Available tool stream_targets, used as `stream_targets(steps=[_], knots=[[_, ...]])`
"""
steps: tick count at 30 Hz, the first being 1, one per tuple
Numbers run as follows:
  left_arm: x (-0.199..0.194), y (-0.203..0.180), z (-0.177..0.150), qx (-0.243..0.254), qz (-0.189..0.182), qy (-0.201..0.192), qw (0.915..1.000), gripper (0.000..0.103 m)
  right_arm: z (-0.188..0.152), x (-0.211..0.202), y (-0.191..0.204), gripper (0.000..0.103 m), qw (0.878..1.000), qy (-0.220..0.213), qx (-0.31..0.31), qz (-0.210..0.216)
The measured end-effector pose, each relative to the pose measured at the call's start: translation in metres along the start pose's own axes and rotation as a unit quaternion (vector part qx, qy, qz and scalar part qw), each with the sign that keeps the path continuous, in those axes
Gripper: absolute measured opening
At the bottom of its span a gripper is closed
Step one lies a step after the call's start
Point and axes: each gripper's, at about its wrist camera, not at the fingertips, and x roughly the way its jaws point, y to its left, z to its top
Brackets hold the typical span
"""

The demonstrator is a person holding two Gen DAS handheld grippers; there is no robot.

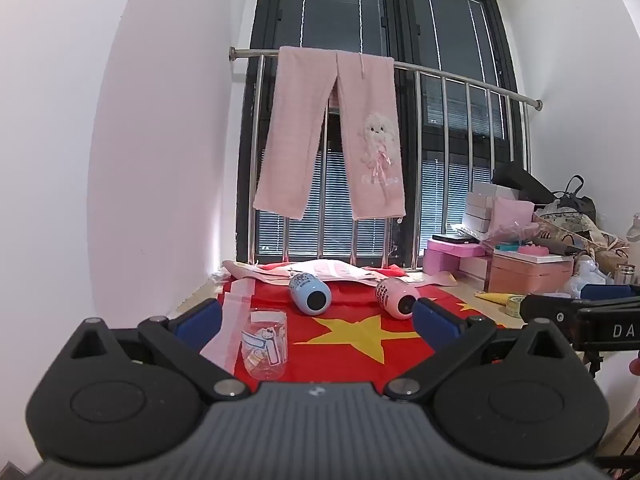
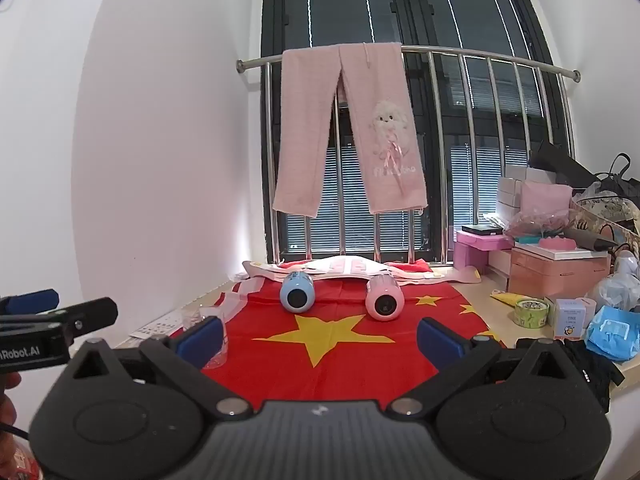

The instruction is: Flip cup upright

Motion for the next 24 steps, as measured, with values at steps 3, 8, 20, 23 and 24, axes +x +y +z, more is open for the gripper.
stream_targets(steps=[3,8,20,23,24], knots=[[0.0000,0.0002,-0.0003,0.000,0.001,0.001,1.0000,0.103,0.0001,-0.0005,-0.0002,0.103,1.000,0.000,0.001,0.000],[0.0029,-0.0044,-0.0013,0.000,0.001,0.002,1.0000,0.103,-0.0005,-0.0009,-0.0012,0.103,1.000,0.000,0.002,0.001],[0.0070,-0.0076,-0.0064,0.000,-0.002,0.003,1.0000,0.103,-0.0005,-0.0032,-0.0038,0.103,1.000,0.000,0.001,0.001],[0.0071,-0.0076,-0.0065,0.000,-0.002,0.003,1.0000,0.103,-0.0005,-0.0035,-0.0043,0.103,1.000,0.000,0.001,0.001],[0.0070,-0.0067,-0.0058,0.001,-0.002,0.003,1.0000,0.103,-0.0004,-0.0035,-0.0045,0.103,1.000,0.000,0.001,0.001]])
